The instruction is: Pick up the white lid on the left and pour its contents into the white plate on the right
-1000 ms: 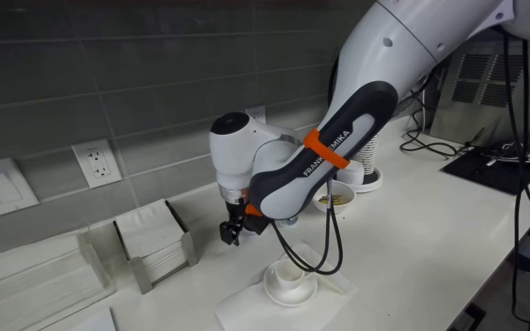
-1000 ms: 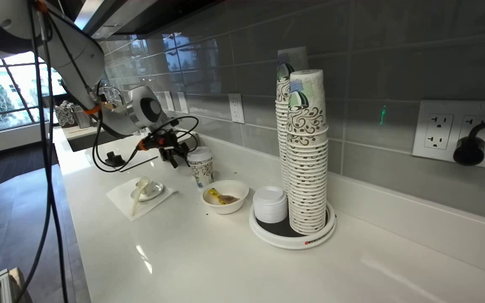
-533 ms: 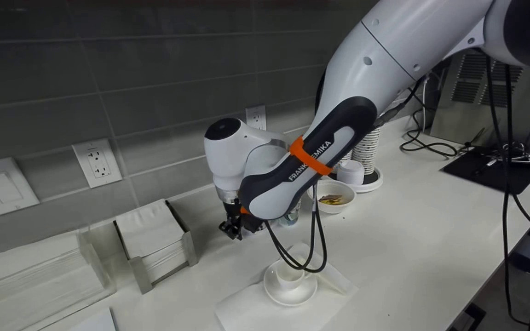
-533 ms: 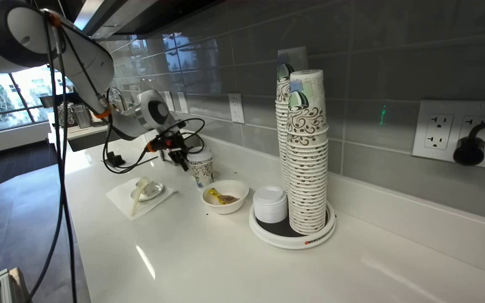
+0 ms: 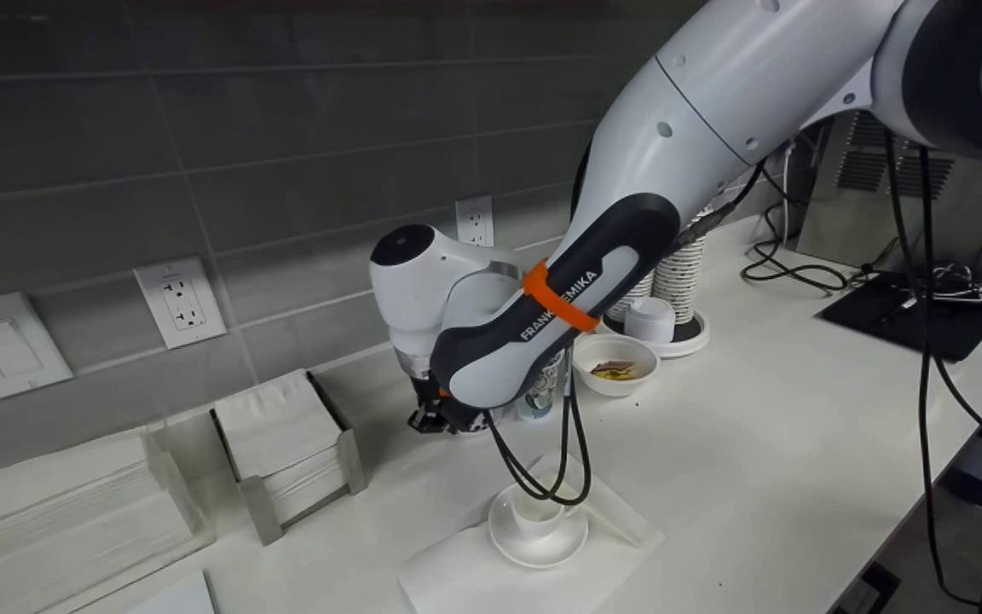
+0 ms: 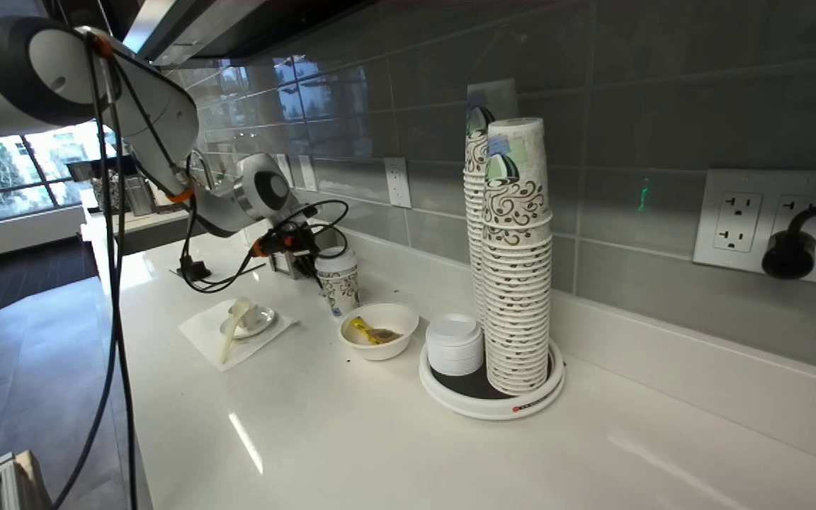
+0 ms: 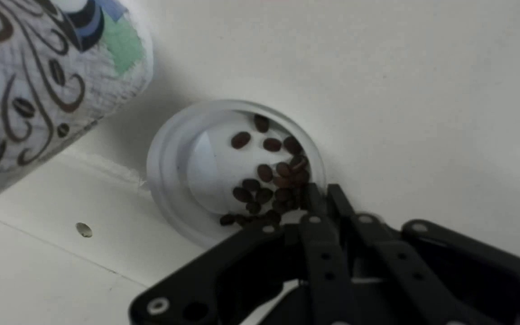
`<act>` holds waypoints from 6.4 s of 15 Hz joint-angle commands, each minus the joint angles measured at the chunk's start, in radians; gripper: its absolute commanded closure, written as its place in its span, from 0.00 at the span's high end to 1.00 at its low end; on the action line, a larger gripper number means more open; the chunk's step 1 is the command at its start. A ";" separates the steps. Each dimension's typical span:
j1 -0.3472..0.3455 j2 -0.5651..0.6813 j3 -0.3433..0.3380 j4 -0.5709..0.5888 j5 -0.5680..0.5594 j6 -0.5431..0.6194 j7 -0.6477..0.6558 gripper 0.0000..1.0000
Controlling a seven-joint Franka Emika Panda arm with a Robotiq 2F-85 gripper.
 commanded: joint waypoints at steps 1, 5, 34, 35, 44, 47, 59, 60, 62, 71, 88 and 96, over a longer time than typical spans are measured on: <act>0.026 0.029 -0.023 0.060 0.029 -0.055 -0.004 0.10; 0.029 0.038 -0.029 0.078 0.024 -0.080 0.003 0.25; 0.068 0.026 -0.044 0.080 0.003 -0.157 0.045 0.01; 0.079 0.016 -0.048 0.072 -0.004 -0.161 0.059 0.01; 0.175 -0.100 -0.070 -0.001 -0.066 -0.272 0.190 0.01; 0.179 -0.156 -0.055 -0.037 -0.064 -0.355 0.225 0.01; 0.094 -0.394 0.055 -0.258 -0.042 -0.572 0.252 0.01; 0.082 -0.401 0.062 -0.262 -0.042 -0.576 0.262 0.01; 0.058 -0.416 0.065 -0.273 -0.070 -0.553 0.288 0.01; -0.117 -0.423 0.051 -0.275 -0.037 -0.457 0.277 0.01; -0.339 -0.579 -0.004 -0.562 0.156 -0.032 0.238 0.01; -0.363 -0.614 -0.002 -0.702 0.310 0.222 0.232 0.01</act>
